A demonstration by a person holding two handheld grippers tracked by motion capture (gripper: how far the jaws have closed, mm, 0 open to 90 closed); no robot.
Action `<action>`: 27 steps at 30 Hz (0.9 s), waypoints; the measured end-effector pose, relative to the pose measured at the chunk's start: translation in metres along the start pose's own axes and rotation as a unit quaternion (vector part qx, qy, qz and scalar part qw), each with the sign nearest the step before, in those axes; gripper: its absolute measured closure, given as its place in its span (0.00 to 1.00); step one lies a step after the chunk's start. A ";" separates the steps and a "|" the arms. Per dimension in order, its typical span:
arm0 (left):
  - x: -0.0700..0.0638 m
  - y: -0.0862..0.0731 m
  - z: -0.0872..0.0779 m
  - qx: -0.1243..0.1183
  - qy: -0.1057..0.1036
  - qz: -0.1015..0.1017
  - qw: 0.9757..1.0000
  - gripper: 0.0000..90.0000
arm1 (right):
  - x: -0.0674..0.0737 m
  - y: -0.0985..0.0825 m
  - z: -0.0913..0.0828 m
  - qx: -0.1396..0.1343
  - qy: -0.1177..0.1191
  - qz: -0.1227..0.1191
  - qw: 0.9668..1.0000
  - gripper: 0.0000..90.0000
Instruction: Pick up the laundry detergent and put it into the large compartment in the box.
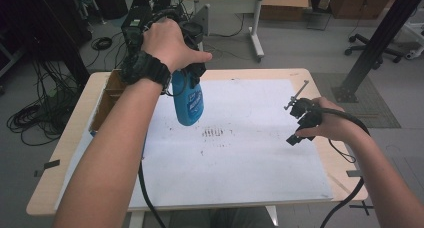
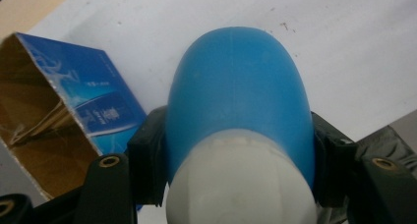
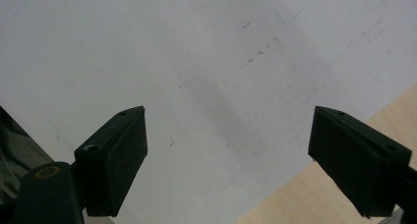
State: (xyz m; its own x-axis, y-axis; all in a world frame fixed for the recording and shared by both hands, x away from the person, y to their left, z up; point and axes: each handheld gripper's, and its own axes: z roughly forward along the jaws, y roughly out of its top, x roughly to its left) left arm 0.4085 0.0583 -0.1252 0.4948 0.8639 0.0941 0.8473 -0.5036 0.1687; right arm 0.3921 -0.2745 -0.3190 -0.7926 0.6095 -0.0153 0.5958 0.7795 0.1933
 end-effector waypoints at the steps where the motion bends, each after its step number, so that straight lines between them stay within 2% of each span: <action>1: 0.002 -0.001 -0.001 -0.002 0.002 -0.004 1.000 0.42 | 0.000 0.000 0.000 -0.001 0.001 0.000 1.000 0.16; 14: 0.036 -0.014 -0.011 -0.002 0.014 -0.058 0.998 0.42 | -0.003 -0.001 0.001 -0.003 0.001 0.001 1.000 0.16; 27: 0.073 -0.034 -0.021 -0.010 0.030 -0.118 0.993 0.42 | -0.005 -0.002 0.003 -0.002 0.003 0.005 1.000 0.16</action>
State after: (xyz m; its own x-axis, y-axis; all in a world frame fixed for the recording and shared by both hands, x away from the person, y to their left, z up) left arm 0.4118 0.1387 -0.1038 0.2705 0.9567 0.1073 0.9338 -0.2878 0.2125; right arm 0.3957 -0.2788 -0.3221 -0.7877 0.6160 -0.0086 0.6025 0.7733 0.1976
